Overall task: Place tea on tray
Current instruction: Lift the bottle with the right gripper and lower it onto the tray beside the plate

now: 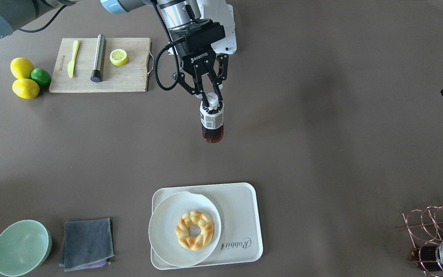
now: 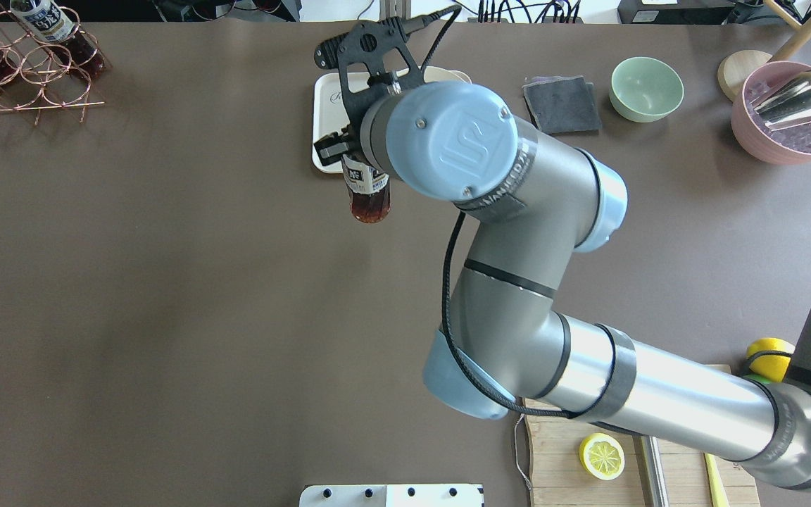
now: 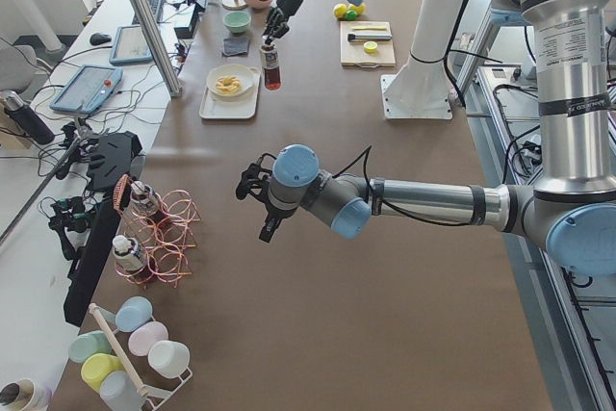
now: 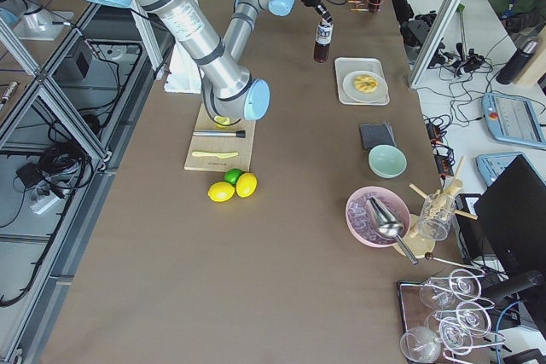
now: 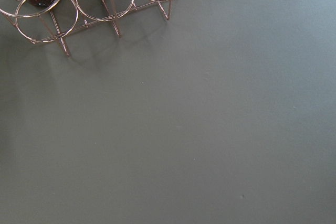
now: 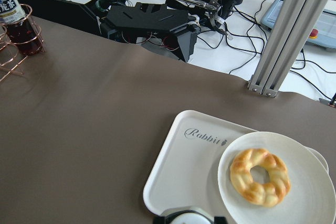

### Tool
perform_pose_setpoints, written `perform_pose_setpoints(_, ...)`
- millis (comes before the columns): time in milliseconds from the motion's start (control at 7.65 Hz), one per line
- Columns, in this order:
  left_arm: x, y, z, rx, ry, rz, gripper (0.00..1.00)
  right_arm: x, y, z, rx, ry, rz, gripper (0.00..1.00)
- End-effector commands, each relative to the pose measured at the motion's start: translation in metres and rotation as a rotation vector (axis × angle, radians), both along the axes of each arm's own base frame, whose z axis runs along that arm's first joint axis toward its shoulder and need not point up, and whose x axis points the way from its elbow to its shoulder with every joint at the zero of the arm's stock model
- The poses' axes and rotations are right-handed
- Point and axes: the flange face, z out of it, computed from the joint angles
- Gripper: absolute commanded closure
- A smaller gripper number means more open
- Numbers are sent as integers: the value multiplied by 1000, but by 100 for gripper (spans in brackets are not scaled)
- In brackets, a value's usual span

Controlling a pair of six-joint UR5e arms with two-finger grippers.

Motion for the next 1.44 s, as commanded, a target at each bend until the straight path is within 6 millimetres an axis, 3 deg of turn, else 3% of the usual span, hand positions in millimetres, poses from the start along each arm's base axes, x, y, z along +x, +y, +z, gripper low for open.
perform_pose_setpoints(0,-11,8,7,-8,-1,-23,2,-52,-102,-37,-41,25,52,100)
perform_pose_setpoints(131,-13,8,7,-8,-1,-27,2,-61,-126,-20,-43,-2,49,100)
perform_pose_setpoints(261,-14,8,7,-8,-1,-29,2,-70,-134,-18,-76,-10,59,100)
perform_pose_setpoints(523,-17,8,7,-9,-3,-36,2,-91,-152,7,-81,-13,64,100)
perform_pose_setpoints(1176,-17,7,6,-11,-1,-37,2,-93,-154,13,-82,1,63,100)
perform_pose_setpoints(1307,-17,7,6,-9,-1,-37,2,-93,-154,13,-84,0,66,61)
